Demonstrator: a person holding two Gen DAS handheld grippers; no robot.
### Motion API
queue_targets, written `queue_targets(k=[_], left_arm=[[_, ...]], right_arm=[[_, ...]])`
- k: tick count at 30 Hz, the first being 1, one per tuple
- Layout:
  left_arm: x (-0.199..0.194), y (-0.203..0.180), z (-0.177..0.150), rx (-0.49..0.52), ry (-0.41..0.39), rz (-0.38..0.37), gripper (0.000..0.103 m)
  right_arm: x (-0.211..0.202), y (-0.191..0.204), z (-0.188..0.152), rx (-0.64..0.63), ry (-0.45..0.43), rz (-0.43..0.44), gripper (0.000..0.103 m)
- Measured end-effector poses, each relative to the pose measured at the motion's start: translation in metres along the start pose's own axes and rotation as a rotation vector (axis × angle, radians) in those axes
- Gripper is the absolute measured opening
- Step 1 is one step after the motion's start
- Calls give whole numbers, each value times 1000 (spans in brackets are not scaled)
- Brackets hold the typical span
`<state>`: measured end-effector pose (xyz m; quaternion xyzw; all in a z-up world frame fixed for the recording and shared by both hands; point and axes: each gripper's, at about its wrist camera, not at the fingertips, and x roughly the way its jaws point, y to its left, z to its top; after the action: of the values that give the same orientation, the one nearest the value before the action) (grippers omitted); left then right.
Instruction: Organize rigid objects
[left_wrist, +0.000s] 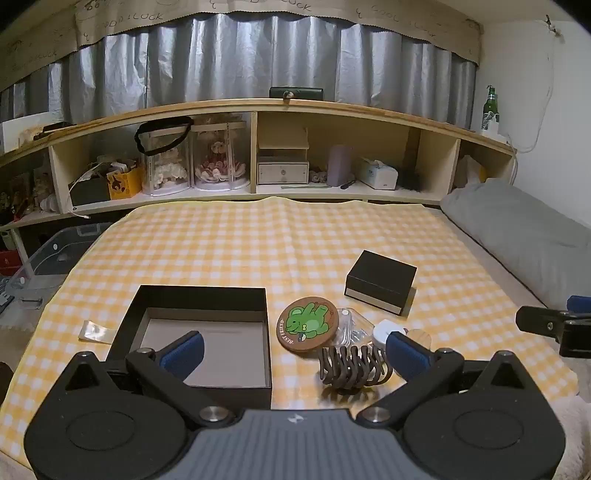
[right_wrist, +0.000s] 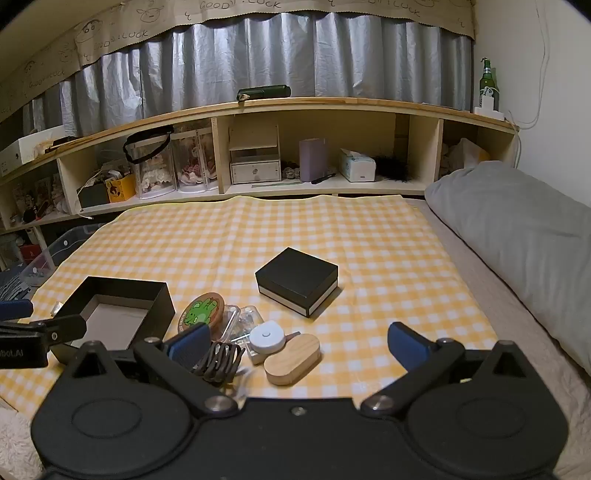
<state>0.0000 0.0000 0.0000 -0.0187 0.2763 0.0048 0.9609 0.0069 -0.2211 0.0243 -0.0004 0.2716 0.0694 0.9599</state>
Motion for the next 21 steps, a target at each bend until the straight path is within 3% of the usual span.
queue_targets(k=[21], left_arm=[[0,0,0,4,-5,5,103]], right_arm=[[0,0,0,2,3,1,103]])
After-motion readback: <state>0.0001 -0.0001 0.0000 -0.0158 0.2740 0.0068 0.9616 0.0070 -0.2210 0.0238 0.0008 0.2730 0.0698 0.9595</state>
